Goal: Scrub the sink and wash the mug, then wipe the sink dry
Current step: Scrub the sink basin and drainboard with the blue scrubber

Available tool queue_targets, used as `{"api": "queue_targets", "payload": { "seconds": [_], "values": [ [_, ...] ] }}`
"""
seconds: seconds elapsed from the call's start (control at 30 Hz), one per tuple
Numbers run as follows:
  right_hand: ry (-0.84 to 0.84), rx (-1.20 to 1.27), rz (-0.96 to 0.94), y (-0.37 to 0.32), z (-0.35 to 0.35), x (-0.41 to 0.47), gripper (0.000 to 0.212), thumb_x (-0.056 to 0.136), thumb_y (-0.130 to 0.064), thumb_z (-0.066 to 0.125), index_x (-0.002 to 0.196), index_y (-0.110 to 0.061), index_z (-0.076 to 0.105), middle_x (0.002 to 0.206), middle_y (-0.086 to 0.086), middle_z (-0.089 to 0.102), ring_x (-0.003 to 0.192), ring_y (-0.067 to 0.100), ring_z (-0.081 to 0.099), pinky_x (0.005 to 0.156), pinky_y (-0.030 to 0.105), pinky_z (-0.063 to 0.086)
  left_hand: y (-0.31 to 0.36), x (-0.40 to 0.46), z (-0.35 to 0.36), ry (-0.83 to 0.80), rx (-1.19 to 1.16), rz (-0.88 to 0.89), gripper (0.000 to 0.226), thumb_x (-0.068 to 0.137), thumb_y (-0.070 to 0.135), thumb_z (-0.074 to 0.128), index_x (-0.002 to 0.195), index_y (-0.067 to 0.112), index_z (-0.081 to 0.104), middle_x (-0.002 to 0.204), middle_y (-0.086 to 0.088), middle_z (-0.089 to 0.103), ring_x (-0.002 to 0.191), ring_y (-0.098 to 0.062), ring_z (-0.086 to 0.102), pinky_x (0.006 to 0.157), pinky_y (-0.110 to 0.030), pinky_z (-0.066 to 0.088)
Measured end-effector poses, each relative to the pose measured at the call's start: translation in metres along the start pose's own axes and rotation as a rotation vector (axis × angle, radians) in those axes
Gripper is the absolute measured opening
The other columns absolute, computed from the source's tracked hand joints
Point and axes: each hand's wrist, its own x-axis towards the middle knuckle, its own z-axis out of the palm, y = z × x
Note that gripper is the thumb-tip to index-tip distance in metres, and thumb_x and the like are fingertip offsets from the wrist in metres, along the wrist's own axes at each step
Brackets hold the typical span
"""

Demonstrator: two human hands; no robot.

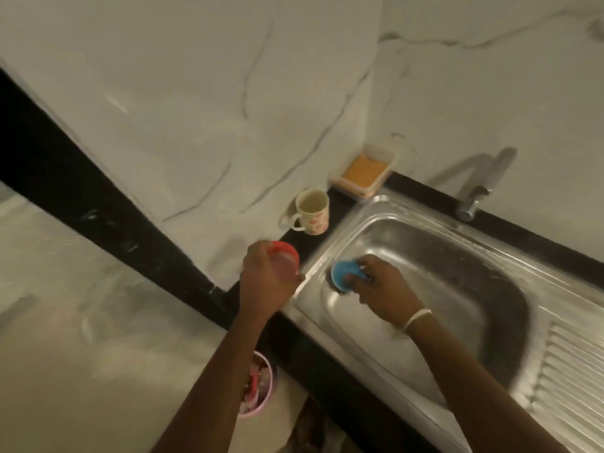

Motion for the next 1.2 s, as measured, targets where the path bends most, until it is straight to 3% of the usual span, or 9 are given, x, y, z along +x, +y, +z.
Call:
{"api": "queue_targets", "payload": {
  "seconds": [0.07,0.17,0.3,0.4,0.57,0.7,0.83,1.0,1.2],
  "values": [
    [0.033,-0.011,-0.057,-0.032,0.026,0.03,0.032,0.092,-0.03,0.068,0.12,-0.015,0.062,0.102,-0.001,0.066,0.088,0.016,0.064,0.079,0.031,0.054,-0.016,0.016,-0.011,-0.086,0.122,0.019,0.102,0.052,0.055,0.086,0.137,0.024,0.037,0.133,0.0,0.05,0.119,-0.019,0.052,0.098,-0.043,0.049],
    [0.024,-0.111,-0.138,-0.072,0.063,0.069,0.031,0.09,-0.022,0.069,0.119,-0.01,0.066,0.103,0.001,0.063,0.093,0.015,0.059,0.082,0.028,0.047,-0.023,0.023,-0.013,-0.087,0.058,0.093,0.09,0.062,0.045,0.085,0.137,0.022,0.042,0.127,0.007,0.054,0.11,-0.012,0.056,0.098,-0.034,0.048],
    [-0.135,-0.503,-0.169,-0.087,0.106,0.101,0.027,0.094,-0.027,0.062,0.118,-0.015,0.068,0.108,0.006,0.066,0.099,0.025,0.064,0.085,0.039,0.054,-0.042,0.027,-0.003,-0.058,-0.021,0.062,0.122,0.046,0.056,0.089,0.143,0.019,0.025,0.134,0.003,0.049,0.121,-0.014,0.051,0.098,-0.026,0.047],
    [-0.115,-0.754,-0.077,-0.082,0.126,0.112,0.027,0.092,-0.036,0.063,0.113,-0.019,0.067,0.101,0.001,0.068,0.091,0.022,0.067,0.082,0.038,0.058,-0.051,0.028,-0.001,-0.019,-0.077,0.083,0.117,0.047,0.053,0.09,0.14,0.019,0.028,0.129,0.002,0.054,0.116,-0.013,0.056,0.092,-0.023,0.049],
    [-0.022,-0.725,-0.051,-0.088,0.148,0.122,0.022,0.092,-0.033,0.063,0.107,-0.019,0.07,0.1,0.001,0.068,0.089,0.022,0.068,0.078,0.034,0.055,-0.062,0.032,0.011,0.07,-0.07,0.127,0.097,0.065,0.06,0.075,0.139,0.016,0.03,0.125,-0.003,0.06,0.11,-0.015,0.063,0.088,-0.032,0.057],
    [-0.103,-0.669,-0.154,-0.094,0.153,0.113,0.026,0.092,-0.027,0.064,0.117,-0.021,0.067,0.109,0.005,0.066,0.097,0.025,0.066,0.086,0.038,0.056,-0.072,0.033,0.019,0.061,-0.068,0.159,0.08,0.079,0.04,0.077,0.14,0.02,0.029,0.127,-0.003,0.058,0.115,-0.013,0.061,0.091,-0.035,0.055],
    [-0.301,-0.705,-0.098,-0.078,0.135,0.111,0.034,0.093,-0.03,0.064,0.125,-0.02,0.064,0.113,0.003,0.067,0.103,0.022,0.065,0.094,0.035,0.054,-0.069,0.027,0.016,0.112,-0.133,0.156,0.092,0.07,0.036,0.085,0.142,0.014,0.032,0.13,-0.003,0.056,0.116,-0.012,0.058,0.097,-0.03,0.051],
    [-0.164,-0.742,-0.078,-0.081,0.132,0.116,0.031,0.092,-0.031,0.066,0.119,-0.017,0.066,0.109,0.005,0.063,0.096,0.025,0.065,0.087,0.038,0.057,-0.061,0.026,0.013,0.086,-0.141,0.14,0.109,0.057,0.044,0.09,0.142,0.014,0.029,0.133,-0.005,0.052,0.117,-0.017,0.057,0.095,-0.032,0.052],
    [-0.136,-0.416,-0.115,-0.088,0.122,0.103,0.03,0.089,-0.028,0.069,0.116,-0.016,0.071,0.106,0.006,0.069,0.095,0.022,0.066,0.085,0.039,0.056,-0.057,0.024,0.005,0.076,0.001,0.179,0.111,0.052,0.051,0.09,0.138,0.014,0.03,0.124,-0.011,0.058,0.107,-0.026,0.063,0.087,-0.036,0.056]
  ]
}}
